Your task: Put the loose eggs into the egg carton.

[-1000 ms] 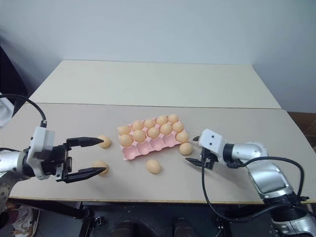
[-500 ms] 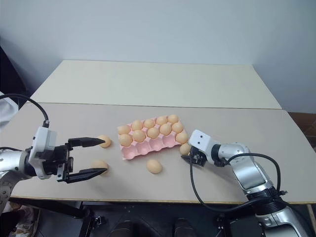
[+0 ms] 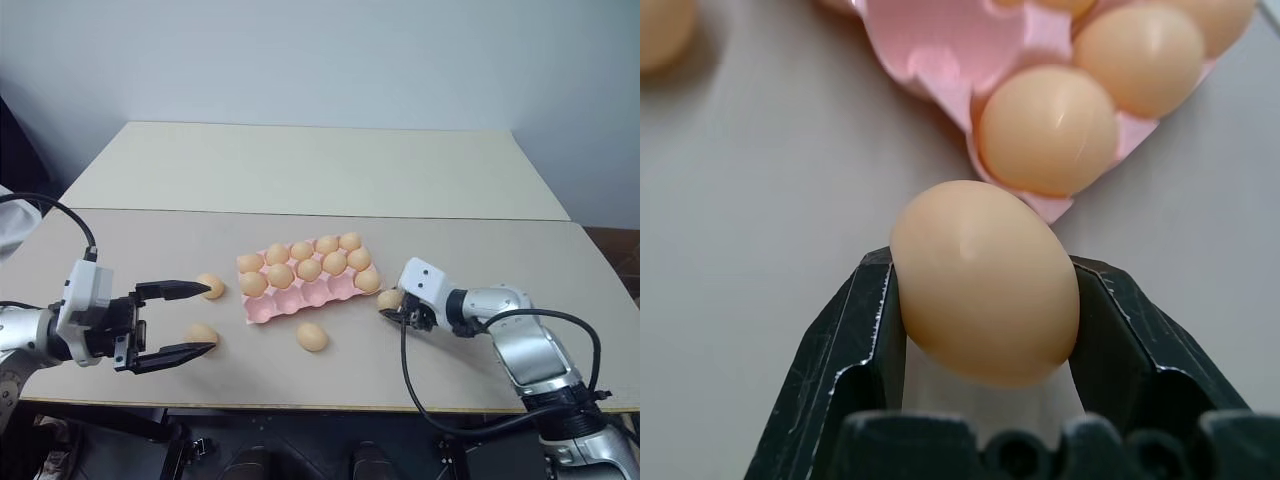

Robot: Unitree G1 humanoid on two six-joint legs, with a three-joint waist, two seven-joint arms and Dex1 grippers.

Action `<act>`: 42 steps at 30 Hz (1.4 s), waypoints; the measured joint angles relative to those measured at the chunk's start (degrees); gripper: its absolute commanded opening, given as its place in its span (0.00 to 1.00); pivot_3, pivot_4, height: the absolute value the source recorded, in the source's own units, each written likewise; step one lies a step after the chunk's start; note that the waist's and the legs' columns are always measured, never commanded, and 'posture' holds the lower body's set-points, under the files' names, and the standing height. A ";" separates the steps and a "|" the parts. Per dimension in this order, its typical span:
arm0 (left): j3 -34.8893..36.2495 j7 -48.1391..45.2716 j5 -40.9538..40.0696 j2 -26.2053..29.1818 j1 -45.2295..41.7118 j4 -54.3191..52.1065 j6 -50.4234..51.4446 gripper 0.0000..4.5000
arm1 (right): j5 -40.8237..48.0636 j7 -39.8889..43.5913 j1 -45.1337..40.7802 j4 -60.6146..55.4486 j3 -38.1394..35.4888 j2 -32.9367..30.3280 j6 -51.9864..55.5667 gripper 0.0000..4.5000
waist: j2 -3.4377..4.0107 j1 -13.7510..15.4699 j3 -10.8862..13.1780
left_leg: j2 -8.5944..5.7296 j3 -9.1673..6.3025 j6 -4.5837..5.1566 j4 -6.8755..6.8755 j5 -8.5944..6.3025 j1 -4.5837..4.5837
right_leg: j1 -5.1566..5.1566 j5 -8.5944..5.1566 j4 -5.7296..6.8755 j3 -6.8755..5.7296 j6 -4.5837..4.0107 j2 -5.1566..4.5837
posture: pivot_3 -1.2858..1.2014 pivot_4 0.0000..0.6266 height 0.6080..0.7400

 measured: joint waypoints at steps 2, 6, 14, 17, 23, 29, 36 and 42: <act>0.69 0.06 -0.11 0.00 -0.39 0.44 -0.02 1.00 | 2.29 0.75 -2.99 -1.75 -1.10 0.37 0.29 0.48 | 0.00 -0.32 0.00 | 0.00 0.00 0.00 0.00 0.00 0.07 | 0.04 0.00 0.04 0.02 0.00 0.01 | 0.52 0.24 1.00; 1.38 1.03 -1.19 -0.44 -4.03 2.35 0.05 1.00 | 3.36 0.63 -10.84 -2.33 1.85 6.12 -0.25 0.48 | 0.00 -0.71 0.00 | 0.01 -0.03 0.00 -0.03 0.00 0.18 | 0.13 0.00 0.04 0.01 0.00 0.03 | 0.52 0.24 1.00; 1.66 3.40 -5.16 -2.67 -6.37 3.48 1.67 1.00 | -4.45 -3.42 -16.54 9.80 12.80 15.30 -2.34 0.48 | 0.00 -0.26 0.00 | 0.00 -0.03 -0.01 0.07 0.01 -0.09 | -0.08 0.00 0.07 -0.03 -0.01 0.00 | 0.52 0.24 1.00; 1.66 3.91 -5.93 -2.86 -6.34 3.46 1.84 1.00 | -6.56 -4.50 -16.71 12.34 13.09 15.36 -2.40 0.48 | 0.00 0.08 0.00 | 0.00 -0.03 -0.01 0.07 0.01 -0.09 | -0.08 0.00 0.06 -0.03 -0.01 0.00 | 0.52 0.24 1.00; 1.66 4.11 -6.26 -2.84 -5.96 2.85 1.85 1.00 | -6.77 -3.83 -16.39 11.55 12.76 15.25 -2.36 0.91 | 0.00 0.02 0.00 | 0.00 -0.03 -0.01 0.06 0.01 -0.08 | -0.08 0.00 0.06 -0.03 -0.01 0.01 | 0.52 0.24 1.00; 1.68 3.66 -6.18 -2.37 -5.98 2.87 1.84 1.00 | -4.44 -2.61 -14.73 7.80 10.52 13.89 -2.07 1.00 | 0.00 0.07 0.00 | 0.00 -0.03 -0.01 0.06 0.01 -0.09 | -0.08 0.00 0.05 -0.03 -0.01 0.00 | 0.52 0.24 1.00; 5.77 -0.14 -5.84 0.68 -2.88 6.71 1.61 1.00 | 5.47 6.04 -6.55 0.90 -0.75 4.46 -4.52 1.00 | 0.00 0.25 0.00 | 0.01 -0.02 0.00 0.03 0.00 -0.07 | -0.04 0.00 -0.01 -0.04 0.00 -0.01 | 0.52 0.24 1.00; 11.46 -7.38 -3.76 3.08 4.26 11.99 -0.21 1.00 | 13.78 16.44 1.57 0.22 -10.38 -4.04 -8.16 1.00 | 0.00 -0.13 0.00 | 0.02 0.02 0.00 0.00 0.00 0.07 | 0.03 -0.01 0.02 -0.01 -0.02 0.01 | 0.52 0.24 1.00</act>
